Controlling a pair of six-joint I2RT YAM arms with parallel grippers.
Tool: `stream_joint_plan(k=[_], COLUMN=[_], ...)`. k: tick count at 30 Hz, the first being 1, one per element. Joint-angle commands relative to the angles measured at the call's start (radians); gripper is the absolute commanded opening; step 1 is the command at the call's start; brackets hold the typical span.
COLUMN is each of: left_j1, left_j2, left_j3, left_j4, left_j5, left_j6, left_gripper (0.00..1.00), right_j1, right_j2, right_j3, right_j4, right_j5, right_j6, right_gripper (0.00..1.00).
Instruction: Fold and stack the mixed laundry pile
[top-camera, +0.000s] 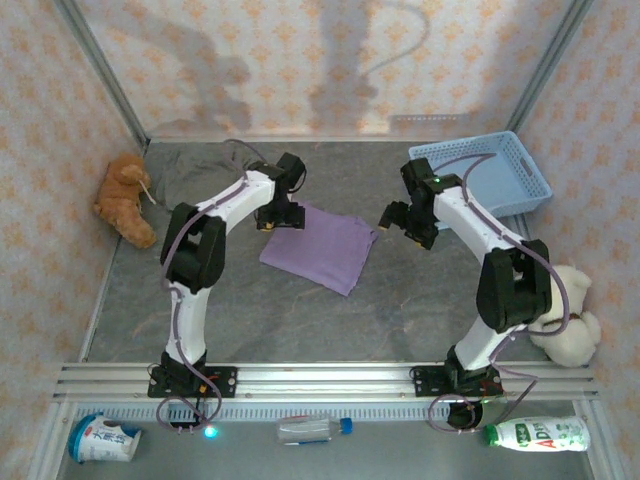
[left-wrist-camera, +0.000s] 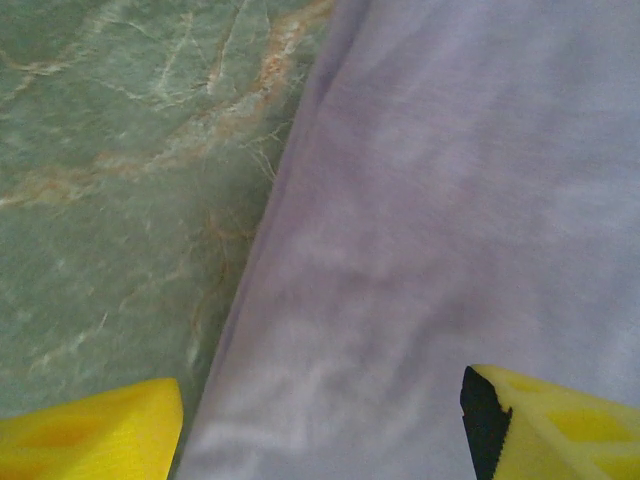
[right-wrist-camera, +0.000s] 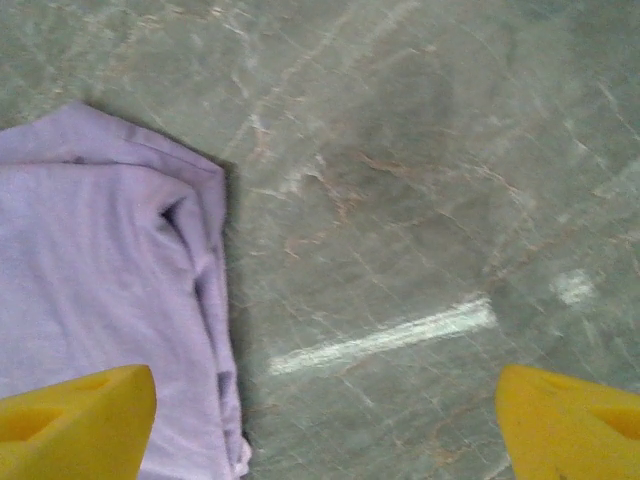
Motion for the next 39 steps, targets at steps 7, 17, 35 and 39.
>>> stream_joint_plan(k=[7,17,35,39], left_j1=[-0.007,-0.043,0.020,0.020], left_j2=[0.100,0.165,0.243,0.228], left_j3=[-0.053,-0.141,0.563,0.569], left_j4=[0.018,0.102,-0.266,-0.254], left_j5=[-0.009,0.095,-0.311,-0.336], left_j6=[0.014,-0.085,0.172,0.172], left_gripper=[0.68,0.34,0.00,0.00], right_j1=[0.004,0.004,0.004,0.004], right_j2=[-0.046,-0.021,-0.022,-0.005], right_j3=[-0.018,0.062,0.089,0.109], right_j4=[-0.007,-0.037,-0.118,-0.134], right_j5=[0.097,0.165,0.251,0.251], right_j6=[0.043,0.047,0.052,0.053], right_gripper=[0.88,0.88,0.88,0.88])
